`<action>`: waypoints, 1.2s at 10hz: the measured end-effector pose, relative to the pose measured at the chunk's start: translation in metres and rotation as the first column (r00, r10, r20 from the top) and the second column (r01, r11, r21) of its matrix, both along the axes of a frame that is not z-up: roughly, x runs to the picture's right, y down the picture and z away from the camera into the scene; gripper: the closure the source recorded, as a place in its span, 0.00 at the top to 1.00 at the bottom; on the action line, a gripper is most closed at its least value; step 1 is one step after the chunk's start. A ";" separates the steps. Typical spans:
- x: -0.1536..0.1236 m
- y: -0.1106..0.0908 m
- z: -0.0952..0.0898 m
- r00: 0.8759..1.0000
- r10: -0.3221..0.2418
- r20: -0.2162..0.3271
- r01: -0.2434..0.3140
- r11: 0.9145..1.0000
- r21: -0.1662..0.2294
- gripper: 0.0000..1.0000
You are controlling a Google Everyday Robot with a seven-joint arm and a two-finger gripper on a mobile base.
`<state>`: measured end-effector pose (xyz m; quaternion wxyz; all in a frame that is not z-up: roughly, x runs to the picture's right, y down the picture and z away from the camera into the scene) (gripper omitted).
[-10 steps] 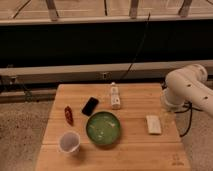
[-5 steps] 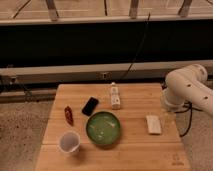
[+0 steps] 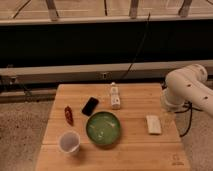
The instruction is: Wipe the white sponge on the table
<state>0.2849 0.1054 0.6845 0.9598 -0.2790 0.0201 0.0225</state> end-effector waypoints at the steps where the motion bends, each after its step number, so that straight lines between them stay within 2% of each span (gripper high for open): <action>1: 0.000 0.000 0.000 1.000 0.000 0.000 0.000 1.000 0.000 0.80; 5: 0.000 0.000 0.000 1.000 -0.001 0.000 0.001 1.000 0.000 0.80; 7: -0.001 0.010 0.011 0.999 -0.046 0.015 0.046 0.999 -0.007 0.80; 9: -0.005 0.025 0.031 0.995 -0.096 0.037 0.097 0.995 -0.016 0.80; 10: -0.005 0.031 0.036 0.992 -0.117 0.044 0.118 0.993 -0.022 0.80; 12: -0.007 0.031 0.039 0.989 -0.139 0.058 0.140 0.990 -0.022 0.80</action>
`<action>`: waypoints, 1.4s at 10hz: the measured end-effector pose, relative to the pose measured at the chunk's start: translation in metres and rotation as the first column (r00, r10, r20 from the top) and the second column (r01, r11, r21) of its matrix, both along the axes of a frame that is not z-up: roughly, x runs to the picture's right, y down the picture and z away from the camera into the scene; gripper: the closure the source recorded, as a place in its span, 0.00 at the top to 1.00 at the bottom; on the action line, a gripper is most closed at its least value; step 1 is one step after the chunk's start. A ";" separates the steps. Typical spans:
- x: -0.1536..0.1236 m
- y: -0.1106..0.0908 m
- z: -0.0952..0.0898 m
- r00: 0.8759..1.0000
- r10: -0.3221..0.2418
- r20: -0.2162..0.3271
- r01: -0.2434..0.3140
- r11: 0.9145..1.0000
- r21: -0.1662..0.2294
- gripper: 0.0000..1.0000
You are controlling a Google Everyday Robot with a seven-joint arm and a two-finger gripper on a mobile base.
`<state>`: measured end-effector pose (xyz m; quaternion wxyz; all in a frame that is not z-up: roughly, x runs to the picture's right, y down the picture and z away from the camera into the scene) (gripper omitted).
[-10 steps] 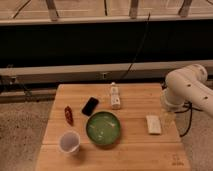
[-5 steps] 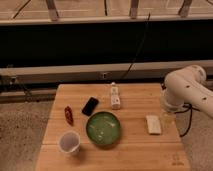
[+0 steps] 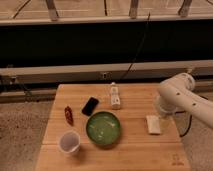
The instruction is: Wipe the white sponge on the table
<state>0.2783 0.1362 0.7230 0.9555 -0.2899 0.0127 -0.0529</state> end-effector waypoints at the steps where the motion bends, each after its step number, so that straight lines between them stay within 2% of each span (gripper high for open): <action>1: 0.004 0.005 0.003 1.000 -0.008 0.002 0.008 1.000 -0.008 0.80; 4: 0.003 0.023 0.026 0.999 -0.046 0.024 0.046 0.999 -0.015 0.80; 7: 0.004 0.026 0.032 0.997 -0.071 0.043 0.072 0.997 -0.015 0.80; 11: 0.010 0.039 0.053 0.993 -0.098 0.065 0.100 0.995 -0.024 0.80; 14: 0.010 0.040 0.058 0.989 -0.120 0.080 0.123 0.992 -0.030 0.80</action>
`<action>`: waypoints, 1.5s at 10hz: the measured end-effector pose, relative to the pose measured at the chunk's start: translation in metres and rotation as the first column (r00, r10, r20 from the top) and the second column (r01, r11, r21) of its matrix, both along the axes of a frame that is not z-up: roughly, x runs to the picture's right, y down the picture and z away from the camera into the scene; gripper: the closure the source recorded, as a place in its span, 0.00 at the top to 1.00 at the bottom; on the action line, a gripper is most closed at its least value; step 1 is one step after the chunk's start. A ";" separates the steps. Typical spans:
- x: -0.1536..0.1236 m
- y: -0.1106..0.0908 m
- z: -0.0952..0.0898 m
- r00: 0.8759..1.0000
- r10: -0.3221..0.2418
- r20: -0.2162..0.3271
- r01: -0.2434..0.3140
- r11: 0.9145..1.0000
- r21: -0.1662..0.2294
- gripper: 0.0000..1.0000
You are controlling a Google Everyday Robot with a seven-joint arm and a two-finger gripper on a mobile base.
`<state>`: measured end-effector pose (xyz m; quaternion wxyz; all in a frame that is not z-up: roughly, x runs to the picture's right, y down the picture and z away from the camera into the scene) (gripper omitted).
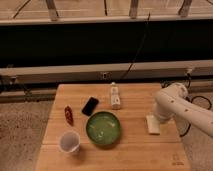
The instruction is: Wipe the white sponge on the table
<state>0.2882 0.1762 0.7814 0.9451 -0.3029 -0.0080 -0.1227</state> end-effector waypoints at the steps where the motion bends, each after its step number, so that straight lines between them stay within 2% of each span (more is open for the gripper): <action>1: 0.001 0.007 0.007 1.000 -0.010 0.003 0.010 1.000 -0.009 0.80; 3: 0.000 0.014 0.019 1.000 -0.024 0.017 0.024 1.000 -0.012 0.80; 7: 0.006 0.024 0.030 0.999 -0.025 0.029 0.026 0.999 -0.031 0.80; 15: 0.010 0.027 0.050 0.999 -0.013 0.035 0.015 0.999 -0.043 0.80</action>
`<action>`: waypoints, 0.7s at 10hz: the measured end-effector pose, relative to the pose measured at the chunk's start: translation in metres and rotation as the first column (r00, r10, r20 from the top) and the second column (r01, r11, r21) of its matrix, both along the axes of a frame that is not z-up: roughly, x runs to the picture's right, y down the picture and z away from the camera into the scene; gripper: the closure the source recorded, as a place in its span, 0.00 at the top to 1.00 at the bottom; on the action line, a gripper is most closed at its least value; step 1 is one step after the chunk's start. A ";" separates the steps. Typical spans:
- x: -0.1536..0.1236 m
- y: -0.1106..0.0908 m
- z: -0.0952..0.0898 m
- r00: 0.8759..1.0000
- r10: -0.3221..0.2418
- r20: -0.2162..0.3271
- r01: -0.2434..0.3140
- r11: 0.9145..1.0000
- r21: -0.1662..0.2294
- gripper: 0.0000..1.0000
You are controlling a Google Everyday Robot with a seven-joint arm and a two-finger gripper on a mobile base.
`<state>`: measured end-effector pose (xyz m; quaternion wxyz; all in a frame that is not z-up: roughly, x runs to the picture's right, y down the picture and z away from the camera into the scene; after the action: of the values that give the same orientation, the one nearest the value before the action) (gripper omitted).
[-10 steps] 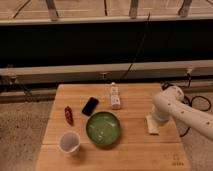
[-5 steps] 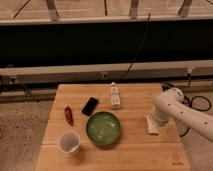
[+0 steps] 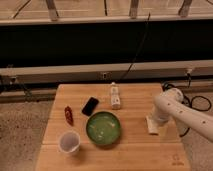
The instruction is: Wipe the white sponge on the table
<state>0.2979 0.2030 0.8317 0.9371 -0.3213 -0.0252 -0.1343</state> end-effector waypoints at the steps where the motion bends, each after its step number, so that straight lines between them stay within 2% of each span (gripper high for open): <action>1: 0.000 0.000 0.002 1.000 0.002 -0.002 -0.002 1.000 -0.002 0.80; 7: 0.000 0.003 0.012 1.000 0.026 -0.013 -0.026 0.999 -0.019 0.80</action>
<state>0.2977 0.2064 0.8437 0.9358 -0.3307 -0.0245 -0.1197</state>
